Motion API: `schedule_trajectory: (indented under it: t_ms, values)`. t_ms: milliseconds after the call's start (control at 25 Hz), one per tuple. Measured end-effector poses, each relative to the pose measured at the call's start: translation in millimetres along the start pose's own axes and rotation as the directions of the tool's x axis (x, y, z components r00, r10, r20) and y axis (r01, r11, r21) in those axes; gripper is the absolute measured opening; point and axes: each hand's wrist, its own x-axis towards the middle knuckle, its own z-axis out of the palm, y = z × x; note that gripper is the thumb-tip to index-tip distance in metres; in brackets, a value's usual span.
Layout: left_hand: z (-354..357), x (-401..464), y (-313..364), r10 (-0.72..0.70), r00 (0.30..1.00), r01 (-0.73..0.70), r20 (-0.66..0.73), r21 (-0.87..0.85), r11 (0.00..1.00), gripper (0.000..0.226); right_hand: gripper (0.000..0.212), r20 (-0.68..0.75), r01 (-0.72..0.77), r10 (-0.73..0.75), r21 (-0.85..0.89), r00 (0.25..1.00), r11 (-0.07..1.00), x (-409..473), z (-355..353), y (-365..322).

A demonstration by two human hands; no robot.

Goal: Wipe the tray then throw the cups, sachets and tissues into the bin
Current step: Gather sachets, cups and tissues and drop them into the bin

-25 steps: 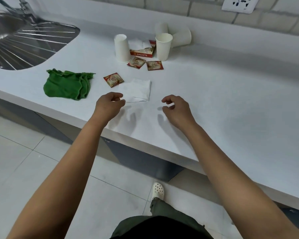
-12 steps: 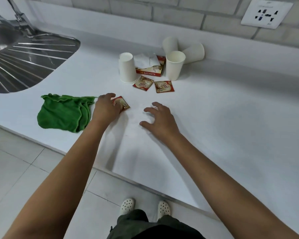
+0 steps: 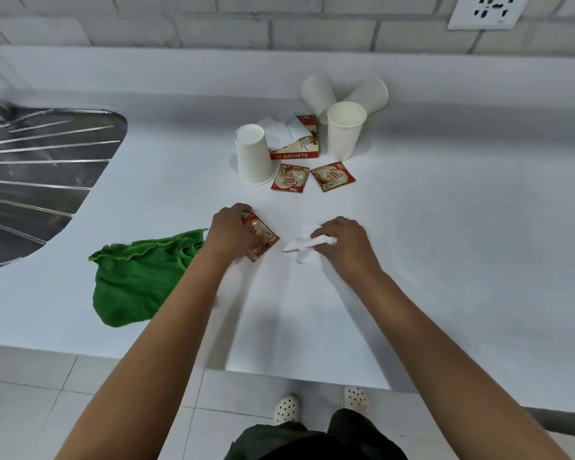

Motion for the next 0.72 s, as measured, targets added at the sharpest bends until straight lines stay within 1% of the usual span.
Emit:
schedule_trajectory:
  t_ms: [80, 160, 240, 320, 360, 400, 480, 600, 720]
  values:
    - [-2.8, 3.7, 0.0, -0.003, 1.0, 0.002, 0.03, 0.02, 1.0, 0.06, 0.024, -0.087, 0.009, -0.005, 0.045, 0.996, 0.999, -6.2, 2.8, 0.0]
    - [-5.4, 4.6, 1.1, -0.01, 0.998, 0.007, 0.056, 0.063, 0.998, 0.047, 0.028, -0.156, 0.011, 0.001, 0.073, 0.988, 0.997, -13.2, 7.7, 1.6]
    - [-6.7, 3.4, 3.3, -0.001, 0.998, -0.007, 0.07, 0.112, 0.994, 0.035, 0.028, -0.185, -0.006, 0.022, 0.088, 0.983, 0.996, -18.9, 8.9, 1.1]
    - [-6.7, 0.9, 7.9, 0.012, 0.997, -0.019, 0.072, 0.092, 0.996, 0.031, 0.026, -0.164, -0.037, 0.056, 0.116, 0.985, 0.993, -21.2, 1.6, -1.7]
    - [-5.8, -1.8, 13.5, 0.02, 0.996, -0.021, 0.085, 0.019, 1.0, 0.027, 0.026, -0.158, -0.052, 0.072, 0.131, 0.985, 0.99, -23.6, -5.0, -2.4]
    - [-5.3, -5.7, 21.9, 0.026, 0.994, -0.016, 0.11, -0.088, 0.996, 0.021, 0.026, -0.156, -0.07, 0.091, 0.136, 0.983, 0.988, -27.0, -12.6, -2.1]
    - [-3.1, -18.4, 47.4, 0.04, 0.981, 0.018, 0.189, -0.296, 0.955, 0.01, 0.029, -0.194, -0.114, 0.139, 0.136, 0.971, 0.984, -38.4, -30.6, 4.2]
    - [7.8, -40.5, 87.4, 0.074, 0.961, 0.061, 0.266, -0.465, 0.883, 0.008, 0.032, -0.302, -0.17, 0.21, 0.154, 0.93, 0.973, -64.7, -61.0, 20.8]
    - [32.3, -71.7, 134.0, 0.133, 0.938, 0.084, 0.319, -0.583, 0.808, 0.013, 0.017, -0.464, -0.148, 0.268, 0.279, 0.845, 0.949, -111.5, -106.1, 47.5]
